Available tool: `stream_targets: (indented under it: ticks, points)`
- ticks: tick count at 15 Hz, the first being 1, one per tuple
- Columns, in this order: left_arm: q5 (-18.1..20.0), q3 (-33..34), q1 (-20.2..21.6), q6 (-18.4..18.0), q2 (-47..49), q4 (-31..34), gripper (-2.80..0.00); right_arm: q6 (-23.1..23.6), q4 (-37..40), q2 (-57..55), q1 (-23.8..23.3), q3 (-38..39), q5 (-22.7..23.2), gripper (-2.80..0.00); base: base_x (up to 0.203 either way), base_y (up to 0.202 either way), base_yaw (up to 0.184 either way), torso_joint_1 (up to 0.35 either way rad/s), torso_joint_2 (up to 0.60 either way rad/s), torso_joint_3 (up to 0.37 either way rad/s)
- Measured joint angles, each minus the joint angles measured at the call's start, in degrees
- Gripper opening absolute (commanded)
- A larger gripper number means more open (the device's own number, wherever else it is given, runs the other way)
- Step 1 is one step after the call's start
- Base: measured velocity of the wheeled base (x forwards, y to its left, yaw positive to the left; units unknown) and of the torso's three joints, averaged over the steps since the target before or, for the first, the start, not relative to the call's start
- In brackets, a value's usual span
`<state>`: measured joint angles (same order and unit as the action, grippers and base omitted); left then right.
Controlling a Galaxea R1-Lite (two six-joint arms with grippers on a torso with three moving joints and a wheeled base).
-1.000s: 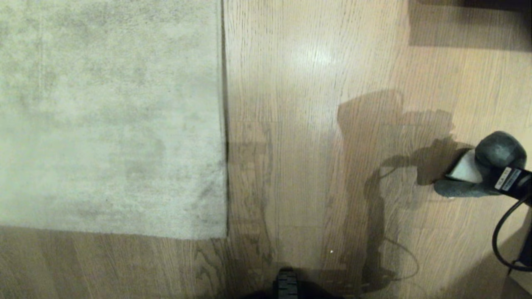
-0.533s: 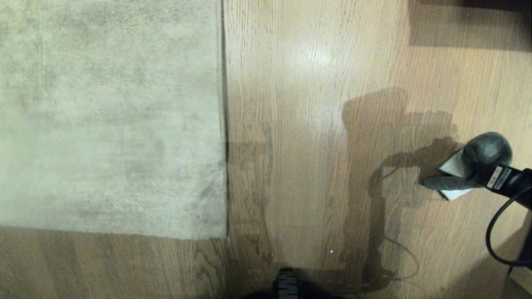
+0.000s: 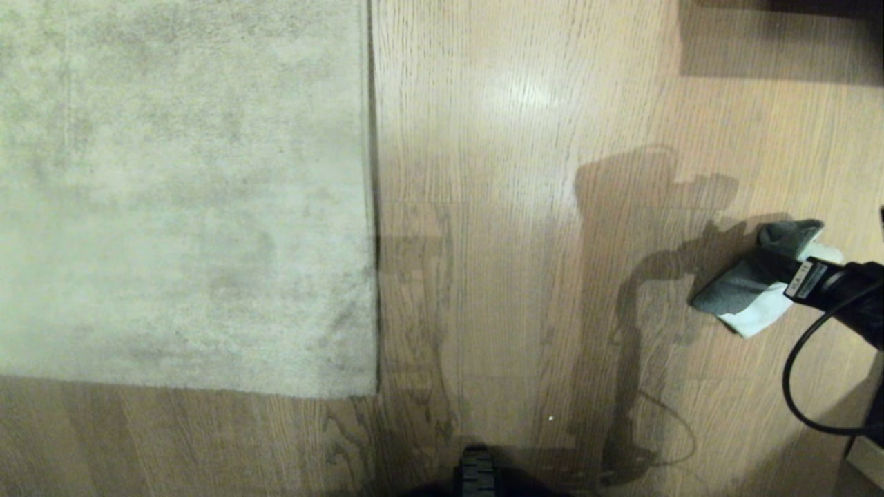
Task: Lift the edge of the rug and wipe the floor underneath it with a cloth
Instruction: Put down the rag
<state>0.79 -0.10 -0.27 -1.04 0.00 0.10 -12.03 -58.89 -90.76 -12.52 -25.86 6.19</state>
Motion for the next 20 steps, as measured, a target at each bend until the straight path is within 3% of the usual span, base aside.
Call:
stream_targets:
  ticks: [10, 13, 15, 18, 20]
  points:
    - [0.0, 0.0, 0.0, 0.0, 0.0, 0.0, -2.8, 0.0, 2.6, 10.1, 0.7, -1.0, -0.1, 0.0, 0.0, 0.0, 0.0, 0.0, 0.0, 0.0]
    - [0.0, 0.0, 0.0, 0.0, 0.0, 0.0, -2.8, 2.7, 7.6, 14.7, 0.3, -0.8, -0.2, 0.0, 0.0, 0.0, 0.0, 0.0, 0.0, 0.0]
    - [0.0, 0.0, 0.0, 0.0, 0.0, 0.0, -2.8, 7.4, 11.1, 16.9, -1.4, 1.7, -0.2, 0.0, 0.0, 0.0, 0.0, 0.0, 0.0, 0.0]
    - [0.0, 0.0, 0.0, 0.0, 0.0, 0.0, -2.8, 10.1, 11.2, 18.1, -3.4, 9.1, -0.3, 0.0, 0.0, 0.0, 0.0, 0.0, 0.0, 0.0]
    - [0.0, 0.0, 0.0, 0.0, 0.0, 0.0, -2.8, 10.4, 9.7, 18.6, -4.4, 8.4, -0.4, 0.0, 0.0, 0.0, 0.0, 0.0, 0.0, 0.0]
